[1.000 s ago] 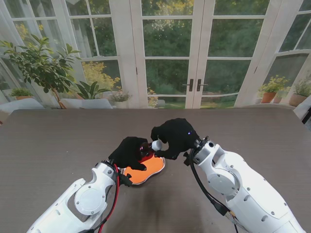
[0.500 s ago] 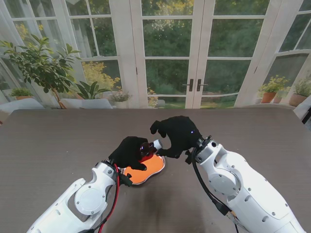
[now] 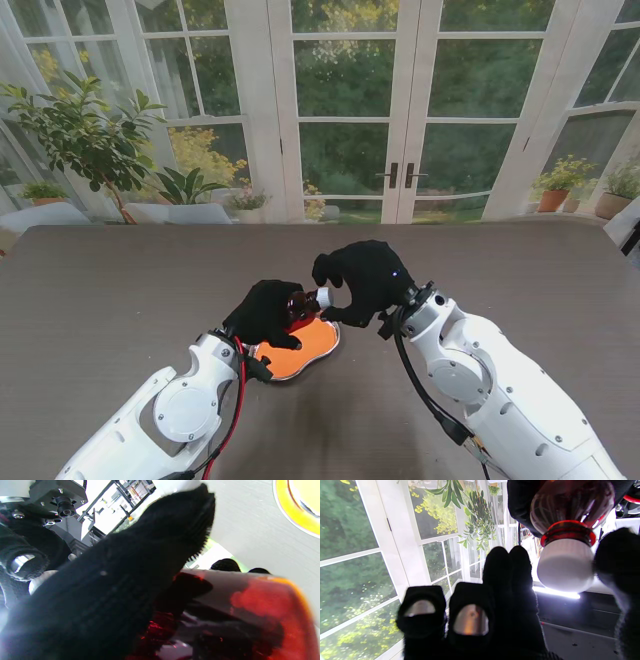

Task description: Collect the cotton balls from the tray into a sample bottle

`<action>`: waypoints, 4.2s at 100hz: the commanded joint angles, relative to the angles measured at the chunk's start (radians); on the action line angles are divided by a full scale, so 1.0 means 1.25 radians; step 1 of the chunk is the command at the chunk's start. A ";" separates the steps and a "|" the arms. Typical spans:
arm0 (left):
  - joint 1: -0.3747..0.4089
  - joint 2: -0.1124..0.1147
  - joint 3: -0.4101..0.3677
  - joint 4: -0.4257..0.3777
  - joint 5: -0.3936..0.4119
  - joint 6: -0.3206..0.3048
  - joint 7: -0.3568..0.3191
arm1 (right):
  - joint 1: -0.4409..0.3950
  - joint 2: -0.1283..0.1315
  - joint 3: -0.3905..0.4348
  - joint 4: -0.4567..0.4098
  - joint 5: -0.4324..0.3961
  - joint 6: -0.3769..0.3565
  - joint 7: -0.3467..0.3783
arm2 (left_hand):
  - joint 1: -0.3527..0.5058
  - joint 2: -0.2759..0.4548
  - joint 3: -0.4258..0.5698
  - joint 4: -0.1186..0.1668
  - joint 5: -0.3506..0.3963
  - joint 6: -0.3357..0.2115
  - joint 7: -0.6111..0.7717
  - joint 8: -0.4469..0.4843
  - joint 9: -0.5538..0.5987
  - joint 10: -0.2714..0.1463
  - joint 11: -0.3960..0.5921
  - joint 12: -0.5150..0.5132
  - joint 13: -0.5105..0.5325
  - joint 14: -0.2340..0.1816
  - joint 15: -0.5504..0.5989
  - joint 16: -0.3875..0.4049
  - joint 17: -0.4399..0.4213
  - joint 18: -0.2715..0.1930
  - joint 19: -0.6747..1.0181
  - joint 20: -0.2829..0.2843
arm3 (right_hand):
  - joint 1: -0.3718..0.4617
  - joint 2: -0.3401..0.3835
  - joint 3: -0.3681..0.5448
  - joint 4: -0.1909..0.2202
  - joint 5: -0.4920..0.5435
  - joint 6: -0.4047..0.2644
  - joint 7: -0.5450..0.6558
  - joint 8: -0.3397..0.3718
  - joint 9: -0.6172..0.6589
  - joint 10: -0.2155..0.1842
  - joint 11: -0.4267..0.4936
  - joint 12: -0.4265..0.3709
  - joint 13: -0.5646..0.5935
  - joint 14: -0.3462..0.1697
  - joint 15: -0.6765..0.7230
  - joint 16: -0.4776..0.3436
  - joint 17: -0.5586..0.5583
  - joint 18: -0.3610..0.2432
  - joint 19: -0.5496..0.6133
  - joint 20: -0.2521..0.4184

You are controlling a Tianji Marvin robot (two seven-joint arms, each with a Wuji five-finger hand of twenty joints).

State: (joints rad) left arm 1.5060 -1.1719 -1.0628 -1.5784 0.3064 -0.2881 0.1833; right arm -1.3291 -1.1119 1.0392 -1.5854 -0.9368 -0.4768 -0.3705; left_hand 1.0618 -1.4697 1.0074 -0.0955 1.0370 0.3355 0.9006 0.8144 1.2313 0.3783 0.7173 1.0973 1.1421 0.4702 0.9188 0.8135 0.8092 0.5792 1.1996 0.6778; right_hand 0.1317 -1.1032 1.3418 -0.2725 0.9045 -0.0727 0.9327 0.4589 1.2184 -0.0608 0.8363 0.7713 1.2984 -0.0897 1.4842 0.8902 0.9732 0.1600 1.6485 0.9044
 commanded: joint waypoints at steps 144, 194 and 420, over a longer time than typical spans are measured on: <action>0.002 0.000 -0.004 -0.008 -0.004 0.018 -0.034 | 0.029 0.004 -0.022 -0.009 -0.053 -0.013 0.003 | 0.074 0.853 0.048 0.023 0.074 -0.062 0.228 0.045 0.065 0.020 0.081 0.035 0.090 0.041 0.357 0.050 0.069 0.024 0.465 0.049 | 0.085 0.107 0.006 -0.120 0.178 -0.025 0.131 -0.141 0.185 -0.005 0.019 0.012 0.016 -0.004 0.107 0.049 0.066 0.031 0.043 0.002; -0.001 0.000 -0.002 -0.003 -0.002 0.016 -0.034 | 0.033 0.012 -0.023 -0.023 -0.057 -0.015 0.053 | 0.074 0.853 0.048 0.023 0.073 -0.061 0.228 0.045 0.066 0.019 0.082 0.034 0.090 0.041 0.357 0.050 0.069 0.023 0.465 0.049 | 0.041 0.185 -0.022 -0.053 0.230 -0.017 0.101 -0.084 0.186 -0.003 0.079 0.012 0.016 -0.010 0.137 0.061 0.075 0.036 0.055 0.005; -0.017 -0.007 0.009 0.018 -0.008 0.003 -0.012 | 0.022 0.015 -0.025 -0.050 -0.005 0.038 0.153 | 0.074 0.854 0.047 0.023 0.073 -0.063 0.228 0.045 0.065 0.018 0.081 0.034 0.087 0.040 0.354 0.051 0.067 0.020 0.465 0.048 | -0.150 0.412 -0.239 0.058 0.326 0.018 0.105 -0.005 0.186 0.031 0.226 -0.038 0.016 -0.039 0.195 0.086 0.140 0.051 0.101 -0.016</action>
State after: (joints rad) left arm 1.4874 -1.1745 -1.0494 -1.5549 0.3011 -0.2867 0.1844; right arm -1.2942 -1.0918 1.0125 -1.6367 -0.9365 -0.4252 -0.1905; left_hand 1.0617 -1.5035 1.0081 -0.0955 1.0381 0.3297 0.9141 0.8140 1.2376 0.3763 0.7182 1.0973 1.1421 0.4698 0.9188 0.8135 0.8083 0.5792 1.1994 0.6778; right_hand -0.0047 -0.5624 1.0585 -0.2392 1.1939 -0.0663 1.0538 0.4815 1.3893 -0.0389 1.1390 0.7348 1.3196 -0.0013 1.6915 1.0082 1.1200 0.2187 1.7228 0.8930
